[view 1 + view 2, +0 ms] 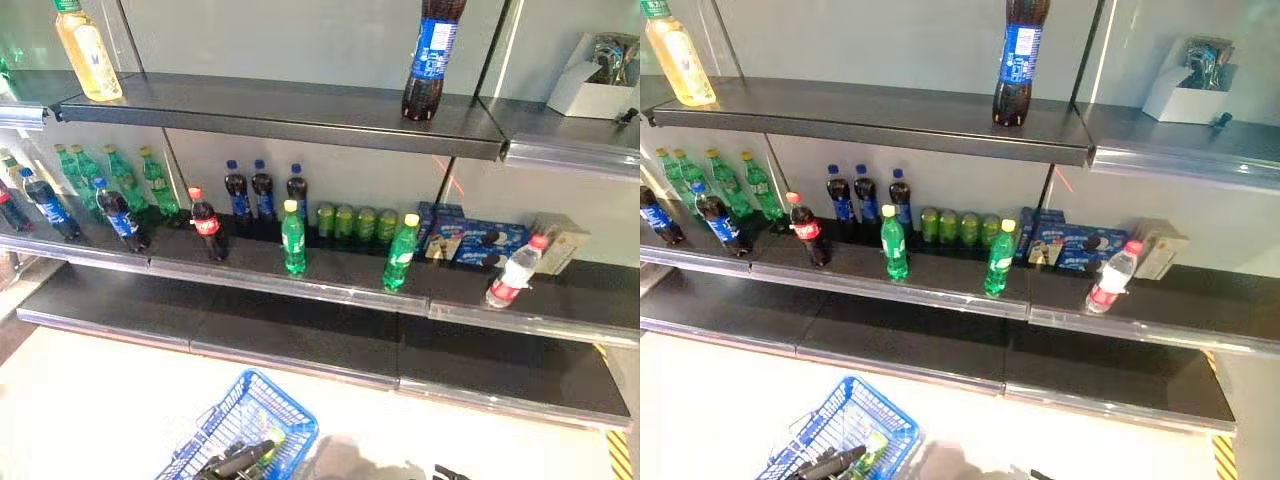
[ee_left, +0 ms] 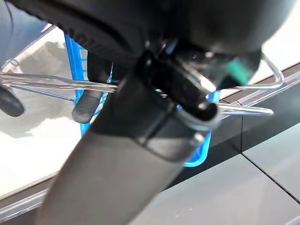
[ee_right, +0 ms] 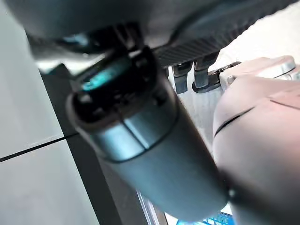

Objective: Pick up the drink and place into the basket.

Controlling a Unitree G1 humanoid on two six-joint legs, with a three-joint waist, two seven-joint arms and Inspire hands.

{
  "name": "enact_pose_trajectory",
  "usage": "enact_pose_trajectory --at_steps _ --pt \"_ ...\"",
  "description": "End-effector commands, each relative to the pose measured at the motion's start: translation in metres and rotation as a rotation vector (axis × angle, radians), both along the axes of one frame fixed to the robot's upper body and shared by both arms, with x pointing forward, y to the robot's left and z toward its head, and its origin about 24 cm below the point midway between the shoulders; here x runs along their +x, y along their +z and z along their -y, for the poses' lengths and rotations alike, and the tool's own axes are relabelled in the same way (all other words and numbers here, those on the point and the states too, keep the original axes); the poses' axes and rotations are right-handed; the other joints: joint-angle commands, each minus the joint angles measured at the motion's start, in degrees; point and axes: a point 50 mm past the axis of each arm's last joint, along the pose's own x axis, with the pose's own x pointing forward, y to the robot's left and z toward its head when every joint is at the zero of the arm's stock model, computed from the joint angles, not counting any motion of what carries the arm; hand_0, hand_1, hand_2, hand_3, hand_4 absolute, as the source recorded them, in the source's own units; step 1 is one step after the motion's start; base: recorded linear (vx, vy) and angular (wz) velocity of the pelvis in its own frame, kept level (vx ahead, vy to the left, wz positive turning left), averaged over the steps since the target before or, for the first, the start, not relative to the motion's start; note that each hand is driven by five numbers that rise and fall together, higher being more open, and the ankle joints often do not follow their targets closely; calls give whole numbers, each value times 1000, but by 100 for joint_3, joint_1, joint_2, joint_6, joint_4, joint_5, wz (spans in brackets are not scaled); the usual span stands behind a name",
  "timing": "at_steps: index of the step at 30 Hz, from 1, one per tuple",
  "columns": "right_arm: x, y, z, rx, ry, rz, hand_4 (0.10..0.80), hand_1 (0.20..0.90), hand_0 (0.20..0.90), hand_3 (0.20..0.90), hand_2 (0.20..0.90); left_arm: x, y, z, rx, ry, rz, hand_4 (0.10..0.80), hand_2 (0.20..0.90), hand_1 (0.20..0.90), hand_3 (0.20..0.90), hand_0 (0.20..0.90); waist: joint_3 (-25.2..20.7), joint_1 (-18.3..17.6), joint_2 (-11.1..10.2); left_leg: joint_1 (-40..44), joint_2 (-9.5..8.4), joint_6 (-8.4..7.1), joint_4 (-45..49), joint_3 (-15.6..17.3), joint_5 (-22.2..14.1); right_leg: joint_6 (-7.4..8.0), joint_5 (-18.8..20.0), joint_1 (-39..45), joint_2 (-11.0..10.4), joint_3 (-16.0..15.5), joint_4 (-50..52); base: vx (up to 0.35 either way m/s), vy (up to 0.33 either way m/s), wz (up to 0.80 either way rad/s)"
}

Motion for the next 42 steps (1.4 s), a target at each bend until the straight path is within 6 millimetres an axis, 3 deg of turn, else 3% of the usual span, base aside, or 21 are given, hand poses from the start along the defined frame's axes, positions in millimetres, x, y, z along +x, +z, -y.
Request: enact_pose_trajectory --at_steps 1,25,27,29,31,32,35,39,41,42 --pt "30 9 14 -57 25 84 800 900 900 900 900 33 10 0 4 -91 135 100 300 300 200 300 120 44 144 128 -571 645 0 360 -347 -504 -286 307 649 -381 40 0 0 0" --pt "24 7 11 -43 36 66 800 900 900 900 900 30 11 -6 21 -83 132 100 300 300 200 300 168 -32 165 161 -510 643 0 403 -346 -537 -351 283 708 -311 122 1 -27 0" --pt "28 8 12 -39 46 77 800 900 900 900 900 34 13 -10 31 -55 144 100 300 300 200 300 260 -72 181 186 -360 586 36 430 -221 -652 -453 194 816 -187 281 -64 -255 -1" --pt "36 10 12 -46 66 88 800 900 900 900 900 41 14 -8 28 -45 171 100 300 300 200 300 425 -127 109 -87 -171 525 714 509 -227 -808 -499 46 859 -38 511 -121 -239 -3" --pt "41 12 14 -64 66 99 800 900 900 900 900 47 16 -4 15 -44 201 100 300 300 200 300 638 -89 57 -678 -16 457 1679 352 168 -970 -518 -18 916 66 685 -144 -212 -1" --pt "43 13 20 -92 66 97 800 900 900 900 900 50 16 0 -3 -45 225 100 300 300 200 300 852 -42 61 -1246 47 493 2404 204 372 -1109 -578 -41 991 135 837 -105 -187 4" --pt "38 14 27 -122 45 79 800 900 900 900 900 49 14 7 -15 -64 223 100 300 300 200 300 984 38 167 -1317 -61 423 1740 332 445 -1052 -669 110 1073 114 830 74 -35 15" --pt "31 16 36 -138 61 68 800 900 900 900 900 38 12 5 -22 -49 213 100 300 300 200 300 996 155 365 -1416 -208 246 565 433 898 -994 -791 384 1243 192 639 233 51 5" --pt "30 17 40 -138 67 68 800 900 900 900 900 33 11 3 -24 -45 205 100 300 300 200 300 957 207 384 -1509 -256 215 412 428 1003 -1006 -874 543 1271 223 563 288 92 18" --pt "31 18 41 -136 69 73 800 900 900 900 900 31 11 3 -27 -40 202 100 300 300 200 300 921 212 358 -1484 -292 263 447 448 889 -1006 -896 569 1240 220 542 268 141 18"
